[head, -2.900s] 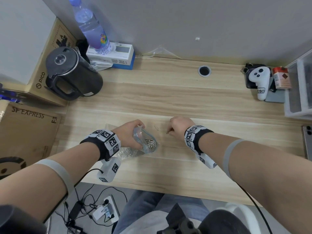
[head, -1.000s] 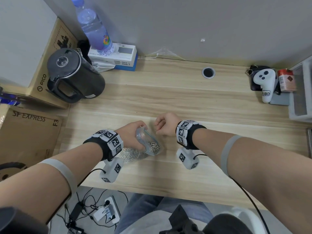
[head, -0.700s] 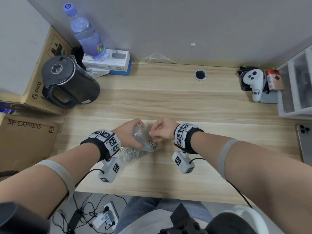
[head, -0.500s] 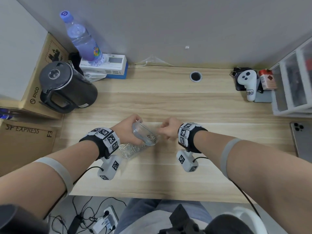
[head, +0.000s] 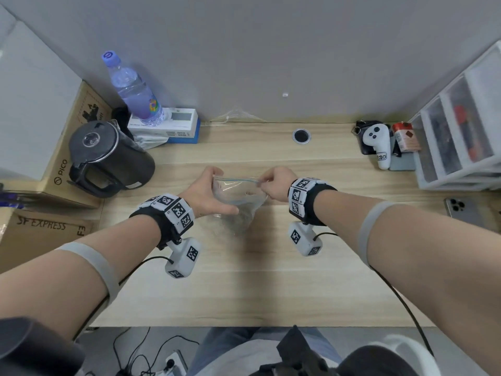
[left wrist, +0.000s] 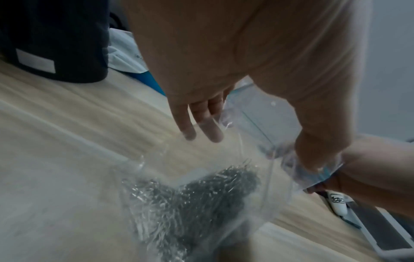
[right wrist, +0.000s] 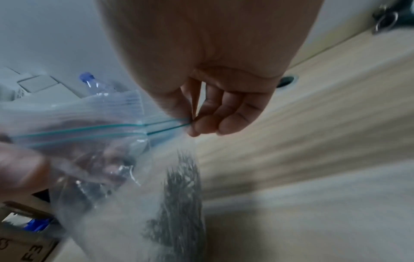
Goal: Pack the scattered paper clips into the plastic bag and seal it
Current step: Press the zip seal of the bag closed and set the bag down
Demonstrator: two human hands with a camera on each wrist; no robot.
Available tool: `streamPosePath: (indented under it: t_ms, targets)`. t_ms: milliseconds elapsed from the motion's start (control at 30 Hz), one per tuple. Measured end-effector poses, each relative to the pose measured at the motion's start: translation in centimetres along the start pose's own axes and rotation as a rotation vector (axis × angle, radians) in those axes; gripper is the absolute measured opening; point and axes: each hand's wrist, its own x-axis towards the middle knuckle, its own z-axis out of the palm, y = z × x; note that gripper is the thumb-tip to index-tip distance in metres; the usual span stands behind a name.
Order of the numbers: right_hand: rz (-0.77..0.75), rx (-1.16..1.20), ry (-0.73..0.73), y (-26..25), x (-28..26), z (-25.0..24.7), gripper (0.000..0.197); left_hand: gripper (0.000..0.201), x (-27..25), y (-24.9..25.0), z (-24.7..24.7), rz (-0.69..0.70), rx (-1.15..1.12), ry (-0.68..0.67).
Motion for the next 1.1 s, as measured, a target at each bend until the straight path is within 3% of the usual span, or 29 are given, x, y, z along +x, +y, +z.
streamPosePath:
  t_ms: [167,300,367,500,700,767,867,900,967,1067,1100]
  targets:
    - [-0.101,-0.085,0.063,-1.9,-0.2,-4.4,0.014,0.094,0.2,2.9,-1.0,0.061,0.066,-0.067]
    - [-0.129,-0.218,0.015,-2.8,-0.8,-6.9,0.018,0.087,0.3,4.2,-1.3,0.082,0.073,-0.09]
    - [-0.137,-0.294,-0.002,-3.0,-1.1,-7.7,0.02,0.074,0.2,4.5,-1.2,0.092,0.053,-0.106]
    - [-0.172,-0.36,-0.002,-3.7,-1.6,-8.6,0.022,0.026,0.6,5.1,-1.0,0.092,-0.014,-0.054]
    - [-0.174,-0.334,0.03,-4.0,-1.7,-8.9,0.018,0.008,1.6,6.1,-2.4,0.122,0.1,0.033]
    - [-0.173,-0.309,-0.018,-3.9,-1.7,-8.6,0.031,0.006,1.6,6.2,-2.6,0.165,0.145,0.071]
    - [-0.2,-0.267,-0.131,-3.8,-2.1,-8.1,0.076,0.011,1.5,6.3,-2.7,0.209,0.19,0.138]
    - [-0.228,-0.299,-0.163,-3.7,-2.2,-7.9,0.082,0.01,1.5,6.4,-2.7,0.222,0.198,0.156]
    - [-0.291,-0.445,-0.16,-3.4,-2.0,-7.8,0.065,0.008,1.4,6.9,-2.9,0.237,0.213,0.173]
    - [-0.337,-0.572,-0.06,-3.7,-1.5,-8.4,0.008,0.011,1.3,7.6,-3.4,0.235,0.176,0.152]
    - [-0.344,-0.574,-0.057,-3.9,-1.4,-8.8,0.007,0.012,1.3,7.8,-3.6,0.245,0.165,0.158]
